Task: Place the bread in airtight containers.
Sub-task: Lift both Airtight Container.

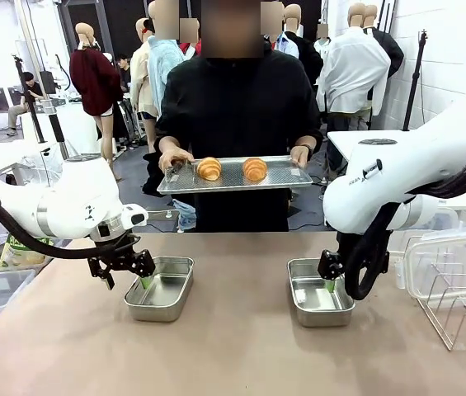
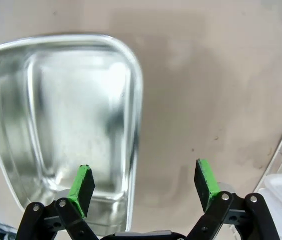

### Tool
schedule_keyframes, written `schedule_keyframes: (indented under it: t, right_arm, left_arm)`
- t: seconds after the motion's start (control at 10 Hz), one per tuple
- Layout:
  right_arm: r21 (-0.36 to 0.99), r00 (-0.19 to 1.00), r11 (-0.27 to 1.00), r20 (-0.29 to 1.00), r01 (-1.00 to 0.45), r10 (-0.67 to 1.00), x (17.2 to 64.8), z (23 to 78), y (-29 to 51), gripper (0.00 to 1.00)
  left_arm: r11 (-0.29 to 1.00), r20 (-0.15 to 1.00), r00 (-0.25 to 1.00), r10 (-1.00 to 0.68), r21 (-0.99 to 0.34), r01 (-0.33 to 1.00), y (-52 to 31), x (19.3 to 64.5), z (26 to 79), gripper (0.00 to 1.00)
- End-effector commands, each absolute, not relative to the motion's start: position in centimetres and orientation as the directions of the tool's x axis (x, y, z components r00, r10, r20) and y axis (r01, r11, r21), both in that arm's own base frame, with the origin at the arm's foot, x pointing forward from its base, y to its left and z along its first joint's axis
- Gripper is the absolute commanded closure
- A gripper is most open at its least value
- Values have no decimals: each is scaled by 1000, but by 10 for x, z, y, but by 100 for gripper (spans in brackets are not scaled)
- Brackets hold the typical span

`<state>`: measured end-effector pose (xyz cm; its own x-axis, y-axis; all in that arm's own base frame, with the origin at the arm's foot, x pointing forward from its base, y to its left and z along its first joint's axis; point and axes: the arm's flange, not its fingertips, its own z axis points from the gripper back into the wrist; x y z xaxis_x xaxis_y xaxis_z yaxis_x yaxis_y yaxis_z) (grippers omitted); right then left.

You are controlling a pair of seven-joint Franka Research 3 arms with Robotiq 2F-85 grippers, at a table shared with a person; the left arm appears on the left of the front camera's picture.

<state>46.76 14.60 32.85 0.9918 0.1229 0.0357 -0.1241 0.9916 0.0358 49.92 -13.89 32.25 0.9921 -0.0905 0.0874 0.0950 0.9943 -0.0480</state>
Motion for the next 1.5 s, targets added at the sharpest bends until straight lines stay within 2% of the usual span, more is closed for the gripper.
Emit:
schedule_keyframes:
  t: [0.0, 0.3, 0.4, 0.6, 0.7, 0.9, 1.2, 1.3, 1.4]
  right_arm:
    - [-12, 999, 999, 41, -34, 35, 481, 319, 155, 0]
    - [3, 999, 1000, 37, -26, 26, 486, 319, 155, 0]
    - [11, 999, 999, 32, -41, 41, 486, 320, 155, 0]
    - [21, 998, 998, 17, -66, 66, 485, 320, 154, 0]
    - [26, 997, 997, 24, -78, 77, 484, 321, 154, 6]
    - [26, 995, 996, 37, -89, 88, 484, 321, 152, 41]
    - [24, 996, 996, 39, -82, 81, 483, 322, 151, 94]
    - [26, 996, 996, 40, -79, 78, 483, 322, 150, 100]
    - [28, 996, 996, 41, -79, 78, 483, 323, 150, 100]
  left_arm:
    - [998, 86, 995, -57, -12, 58, -140, 502, 324, 0]
    - [998, 79, 995, -52, -21, 54, -139, 504, 322, 0]
    - [998, 70, 996, -53, -19, 54, -139, 503, 322, 3]
    - [998, 72, 996, -59, -20, 61, -139, 503, 322, 40]
    - [998, 66, 996, -57, -13, 58, -140, 502, 322, 59]
    - [998, 64, 996, -64, -6, 65, -142, 503, 322, 97]
    - [997, 47, 996, -78, 16, 78, -146, 502, 321, 100]
    - [997, 48, 996, -80, 17, 80, -147, 502, 321, 100]
    - [997, 48, 996, -81, 22, 80, -147, 501, 321, 100]
